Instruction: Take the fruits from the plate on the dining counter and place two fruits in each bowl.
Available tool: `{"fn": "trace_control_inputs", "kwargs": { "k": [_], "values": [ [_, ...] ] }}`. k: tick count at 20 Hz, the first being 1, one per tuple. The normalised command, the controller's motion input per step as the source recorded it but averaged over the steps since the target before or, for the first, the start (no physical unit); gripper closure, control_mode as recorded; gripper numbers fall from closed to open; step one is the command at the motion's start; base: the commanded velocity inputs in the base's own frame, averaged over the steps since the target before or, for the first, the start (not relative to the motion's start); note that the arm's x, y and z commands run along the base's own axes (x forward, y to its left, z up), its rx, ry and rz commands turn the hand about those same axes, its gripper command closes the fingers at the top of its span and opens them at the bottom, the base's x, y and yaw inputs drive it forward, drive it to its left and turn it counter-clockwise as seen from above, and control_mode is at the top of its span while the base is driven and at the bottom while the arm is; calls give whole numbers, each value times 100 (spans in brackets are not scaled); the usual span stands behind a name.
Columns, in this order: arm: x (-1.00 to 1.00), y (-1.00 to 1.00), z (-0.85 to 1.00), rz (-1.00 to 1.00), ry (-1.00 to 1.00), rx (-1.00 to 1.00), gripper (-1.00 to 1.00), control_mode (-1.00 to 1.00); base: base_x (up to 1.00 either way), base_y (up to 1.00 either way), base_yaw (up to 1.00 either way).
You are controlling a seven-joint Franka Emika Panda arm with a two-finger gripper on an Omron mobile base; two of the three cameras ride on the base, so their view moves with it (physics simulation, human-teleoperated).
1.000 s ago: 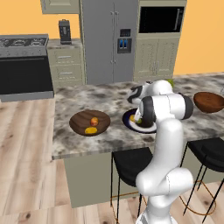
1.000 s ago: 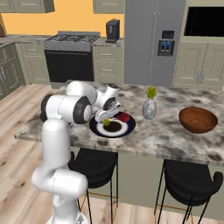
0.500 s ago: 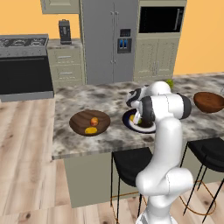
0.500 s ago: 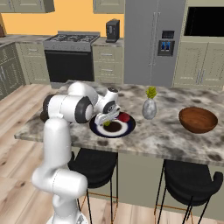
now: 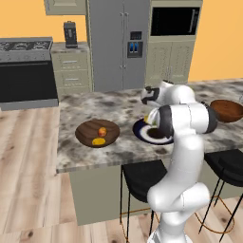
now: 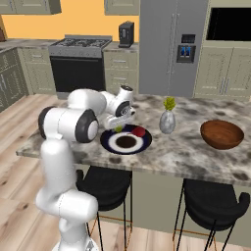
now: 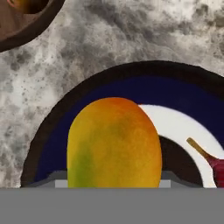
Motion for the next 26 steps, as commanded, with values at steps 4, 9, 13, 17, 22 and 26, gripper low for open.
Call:
{"fn": "trace_control_inputs", "kwargs": {
  "k": [4, 9, 13, 17, 22, 26],
  "values": [
    [-84, 0, 87, -25, 0, 0, 100, -100, 0, 0, 0],
    [-100, 13, 66, -35, 0, 0, 100, -100, 0, 0, 0],
    [-100, 67, 44, -40, 0, -7, 100, -100, 0, 0, 0],
    [-97, 35, 28, -35, 0, -10, 100, -100, 0, 0, 0],
    [-73, 4, 32, -29, 2, -1, 100, -100, 0, 0, 0],
    [-39, -1, 8, -8, 0, 0, 100, -100, 0, 0, 0]
  ]
}}
